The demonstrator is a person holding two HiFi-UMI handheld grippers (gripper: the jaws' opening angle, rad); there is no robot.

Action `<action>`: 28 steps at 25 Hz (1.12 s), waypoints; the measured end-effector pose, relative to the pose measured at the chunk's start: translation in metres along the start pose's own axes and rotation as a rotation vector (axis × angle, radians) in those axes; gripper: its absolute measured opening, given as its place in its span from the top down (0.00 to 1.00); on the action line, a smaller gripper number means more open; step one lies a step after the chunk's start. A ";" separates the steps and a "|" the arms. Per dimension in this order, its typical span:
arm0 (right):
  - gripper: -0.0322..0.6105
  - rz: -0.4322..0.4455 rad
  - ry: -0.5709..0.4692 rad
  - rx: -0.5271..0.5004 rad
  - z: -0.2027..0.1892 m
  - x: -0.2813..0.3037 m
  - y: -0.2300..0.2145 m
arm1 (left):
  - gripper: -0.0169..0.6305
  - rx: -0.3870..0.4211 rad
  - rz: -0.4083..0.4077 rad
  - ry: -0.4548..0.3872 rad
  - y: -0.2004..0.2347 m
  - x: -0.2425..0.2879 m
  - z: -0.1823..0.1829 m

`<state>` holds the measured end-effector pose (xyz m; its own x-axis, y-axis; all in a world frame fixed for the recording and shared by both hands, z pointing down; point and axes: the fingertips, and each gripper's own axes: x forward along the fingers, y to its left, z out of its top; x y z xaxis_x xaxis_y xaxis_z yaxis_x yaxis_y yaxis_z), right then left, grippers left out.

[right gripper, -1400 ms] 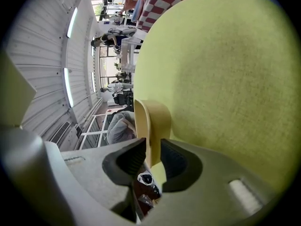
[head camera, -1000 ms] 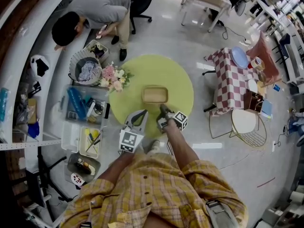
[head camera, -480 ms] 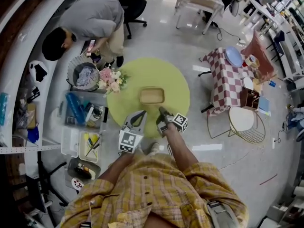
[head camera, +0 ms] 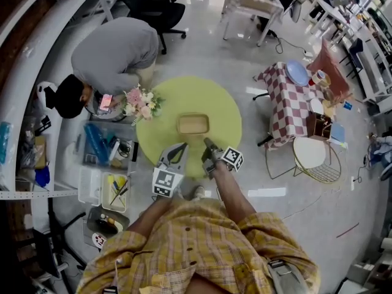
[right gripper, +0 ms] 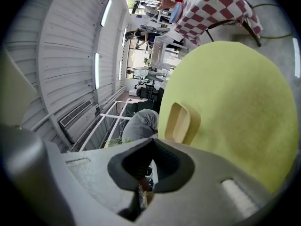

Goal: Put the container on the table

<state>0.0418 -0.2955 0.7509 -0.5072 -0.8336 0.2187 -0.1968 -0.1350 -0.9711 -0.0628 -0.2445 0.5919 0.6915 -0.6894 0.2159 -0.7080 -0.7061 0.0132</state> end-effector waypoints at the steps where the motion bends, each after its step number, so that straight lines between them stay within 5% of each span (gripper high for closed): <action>1: 0.95 0.006 0.004 -0.027 0.000 -0.002 0.006 | 0.96 0.000 -0.001 -0.001 -0.001 0.000 0.001; 16: 0.95 0.042 0.017 -0.552 0.008 -0.032 0.084 | 0.96 0.007 -0.031 -0.005 -0.015 0.008 0.005; 28: 0.95 0.038 -0.021 -0.860 0.009 -0.049 0.128 | 0.96 0.011 -0.046 -0.005 -0.017 0.015 0.008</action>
<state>0.0488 -0.2763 0.6151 -0.5126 -0.8401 0.1774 -0.7516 0.3391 -0.5657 -0.0393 -0.2435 0.5873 0.7239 -0.6571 0.2102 -0.6740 -0.7386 0.0123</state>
